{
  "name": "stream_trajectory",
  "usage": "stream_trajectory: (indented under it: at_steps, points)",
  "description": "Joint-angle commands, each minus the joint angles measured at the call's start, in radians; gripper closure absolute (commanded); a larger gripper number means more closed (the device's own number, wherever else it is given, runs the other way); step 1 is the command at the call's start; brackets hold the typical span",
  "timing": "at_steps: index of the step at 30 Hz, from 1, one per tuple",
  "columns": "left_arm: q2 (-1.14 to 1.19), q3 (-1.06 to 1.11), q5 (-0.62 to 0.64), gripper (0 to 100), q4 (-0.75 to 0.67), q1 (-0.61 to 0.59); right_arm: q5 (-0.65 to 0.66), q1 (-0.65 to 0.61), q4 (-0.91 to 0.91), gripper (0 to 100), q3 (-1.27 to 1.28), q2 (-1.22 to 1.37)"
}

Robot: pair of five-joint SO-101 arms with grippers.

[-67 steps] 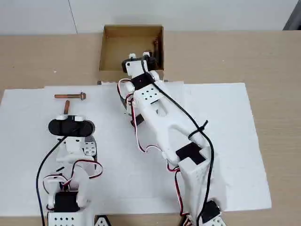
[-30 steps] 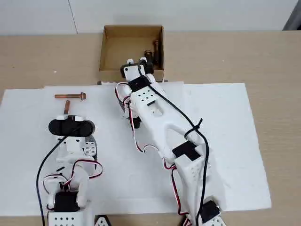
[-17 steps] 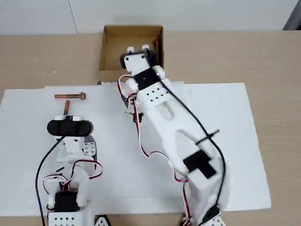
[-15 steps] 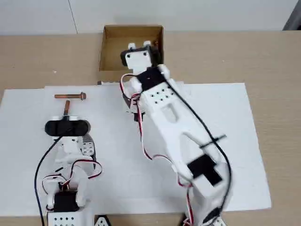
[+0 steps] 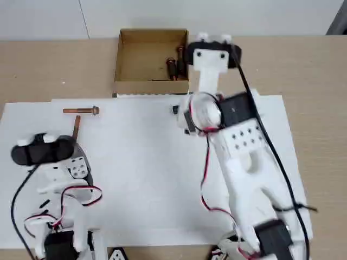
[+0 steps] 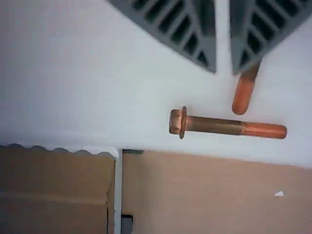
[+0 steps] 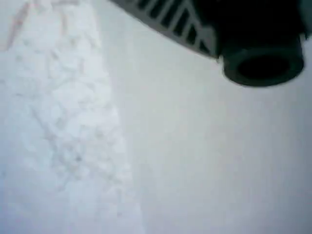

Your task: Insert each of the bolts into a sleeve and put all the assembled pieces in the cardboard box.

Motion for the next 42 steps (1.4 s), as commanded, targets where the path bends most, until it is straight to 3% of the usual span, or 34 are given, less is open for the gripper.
stream_trajectory:
  at_steps: [1,11,24,36,42]
  points:
    - [0.195,-0.188,-0.005,99,0.044,-0.008,0.008,0.033,-0.001,99.6,0.112,-0.15]
    - [0.781,-0.656,-0.011,99,0.239,-0.011,0.012,0.165,-0.002,99.6,0.465,-0.449]
    - [1.252,-0.975,-0.009,99,0.282,-0.009,0.069,0.272,-0.008,99.6,0.736,-0.691]
    - [1.778,-1.581,-0.014,99,0.64,-0.009,0.068,0.274,-0.124,99.6,0.833,-0.722]
    - [1.953,-1.867,-0.138,99,0.713,-0.011,0.063,0.274,-0.124,99.6,0.833,-0.717]
